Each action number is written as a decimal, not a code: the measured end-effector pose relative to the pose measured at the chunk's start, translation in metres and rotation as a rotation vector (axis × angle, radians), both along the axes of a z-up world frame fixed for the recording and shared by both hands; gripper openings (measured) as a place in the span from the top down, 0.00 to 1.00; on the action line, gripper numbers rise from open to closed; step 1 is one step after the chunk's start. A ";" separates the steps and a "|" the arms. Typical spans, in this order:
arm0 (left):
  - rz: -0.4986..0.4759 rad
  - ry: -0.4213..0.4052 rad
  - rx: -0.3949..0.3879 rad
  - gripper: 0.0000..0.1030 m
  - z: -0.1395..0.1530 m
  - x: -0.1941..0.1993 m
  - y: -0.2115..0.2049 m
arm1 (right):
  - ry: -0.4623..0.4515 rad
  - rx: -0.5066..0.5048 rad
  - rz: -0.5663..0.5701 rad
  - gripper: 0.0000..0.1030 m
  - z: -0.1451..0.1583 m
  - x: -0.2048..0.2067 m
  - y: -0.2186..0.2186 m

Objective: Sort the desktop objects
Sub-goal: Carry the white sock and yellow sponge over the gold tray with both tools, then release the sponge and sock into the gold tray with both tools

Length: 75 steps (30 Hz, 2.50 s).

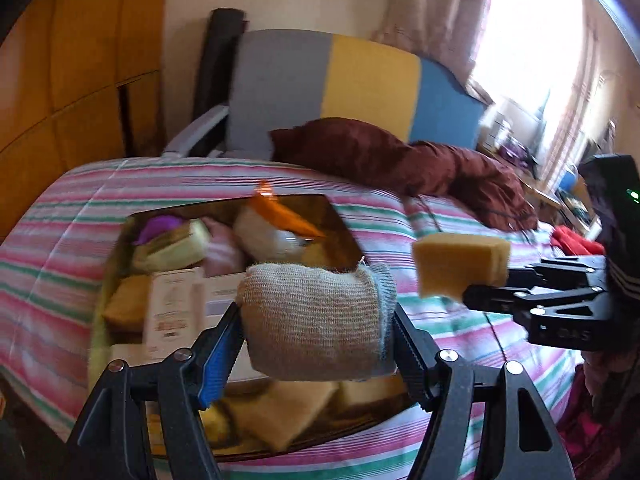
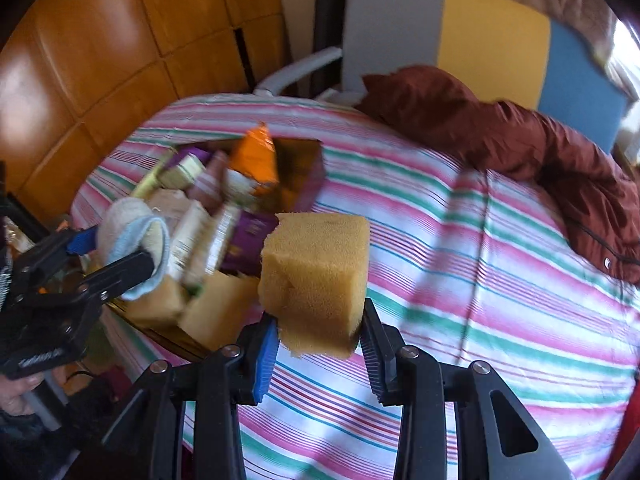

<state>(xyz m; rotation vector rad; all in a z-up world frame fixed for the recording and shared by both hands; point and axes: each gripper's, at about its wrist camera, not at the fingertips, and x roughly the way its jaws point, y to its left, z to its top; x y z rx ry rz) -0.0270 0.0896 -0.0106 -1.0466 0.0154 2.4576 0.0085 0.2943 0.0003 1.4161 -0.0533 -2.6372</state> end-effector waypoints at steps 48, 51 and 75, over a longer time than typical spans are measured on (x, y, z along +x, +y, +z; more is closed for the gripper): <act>0.019 -0.019 0.002 0.31 -0.019 -0.038 -0.042 | 0.077 -0.001 -0.028 0.63 -0.022 -0.071 -0.071; -0.041 -0.038 0.020 0.31 -0.022 -0.039 -0.026 | 0.061 0.017 -0.032 0.62 -0.031 -0.080 -0.072; -0.027 -0.058 -0.063 0.36 -0.044 -0.039 -0.013 | 0.085 0.003 -0.013 0.64 -0.038 -0.071 -0.061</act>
